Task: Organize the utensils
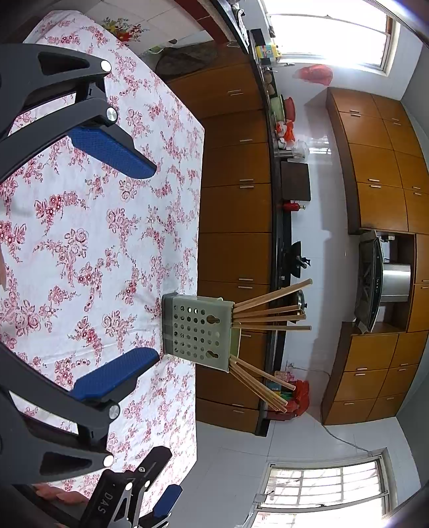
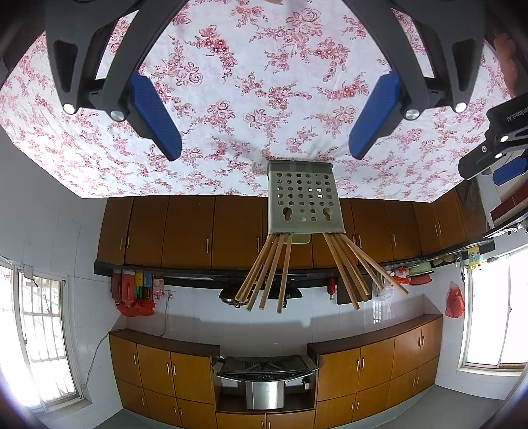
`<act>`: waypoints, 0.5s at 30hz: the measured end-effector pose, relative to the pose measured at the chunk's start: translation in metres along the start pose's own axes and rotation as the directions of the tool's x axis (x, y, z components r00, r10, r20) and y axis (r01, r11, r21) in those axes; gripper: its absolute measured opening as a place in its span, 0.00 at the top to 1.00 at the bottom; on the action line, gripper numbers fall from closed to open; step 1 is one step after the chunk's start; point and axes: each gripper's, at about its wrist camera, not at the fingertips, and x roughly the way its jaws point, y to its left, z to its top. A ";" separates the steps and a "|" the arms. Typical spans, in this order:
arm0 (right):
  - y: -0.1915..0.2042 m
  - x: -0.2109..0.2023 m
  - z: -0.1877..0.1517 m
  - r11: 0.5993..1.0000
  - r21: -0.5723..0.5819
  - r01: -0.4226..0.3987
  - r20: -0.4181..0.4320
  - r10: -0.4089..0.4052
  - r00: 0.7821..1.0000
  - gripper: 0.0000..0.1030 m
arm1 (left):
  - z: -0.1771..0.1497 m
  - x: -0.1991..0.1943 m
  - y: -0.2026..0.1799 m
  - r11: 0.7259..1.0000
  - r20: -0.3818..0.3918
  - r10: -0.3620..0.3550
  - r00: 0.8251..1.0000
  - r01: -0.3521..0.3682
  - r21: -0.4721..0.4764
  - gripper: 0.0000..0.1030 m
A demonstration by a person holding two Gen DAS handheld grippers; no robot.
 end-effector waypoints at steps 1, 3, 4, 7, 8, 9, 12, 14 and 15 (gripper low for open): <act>0.000 0.000 0.000 1.000 0.000 0.000 0.000 0.000 1.000 0.04 | 0.000 0.000 0.000 1.000 0.000 0.000 1.000 0.000 0.000 0.02; 0.000 0.000 0.000 1.000 0.000 0.000 0.000 0.000 1.000 0.04 | 0.000 0.000 0.000 1.000 0.000 0.000 1.000 0.000 0.000 0.02; 0.000 0.000 0.000 1.000 0.000 0.000 0.000 0.000 1.000 0.04 | 0.000 0.000 0.000 1.000 0.000 0.001 1.000 -0.001 0.000 0.02; 0.000 0.000 0.000 1.000 0.000 0.000 0.000 0.000 1.000 0.04 | 0.000 0.000 0.000 1.000 0.000 0.001 1.000 -0.001 -0.001 0.02; 0.000 0.000 0.000 1.000 0.000 0.000 0.000 0.000 1.000 0.04 | 0.000 0.000 0.000 1.000 0.000 0.001 1.000 -0.001 -0.002 0.02; 0.000 0.000 0.000 1.000 0.000 0.000 0.000 0.000 1.000 0.04 | 0.000 0.000 0.000 1.000 -0.001 0.000 1.000 0.000 -0.002 0.02; 0.000 0.000 0.000 1.000 0.000 0.001 -0.001 -0.001 1.000 0.04 | 0.000 0.001 0.000 1.000 -0.003 -0.003 1.000 0.003 -0.001 0.02; -0.001 0.000 0.000 1.000 0.000 0.000 0.000 0.000 1.000 0.04 | -0.001 0.001 -0.001 1.000 -0.004 -0.002 1.000 0.002 0.001 0.02; -0.001 0.000 0.000 1.000 0.000 0.000 0.000 0.000 1.000 0.04 | -0.001 0.001 -0.001 1.000 -0.005 -0.003 1.000 0.003 0.002 0.02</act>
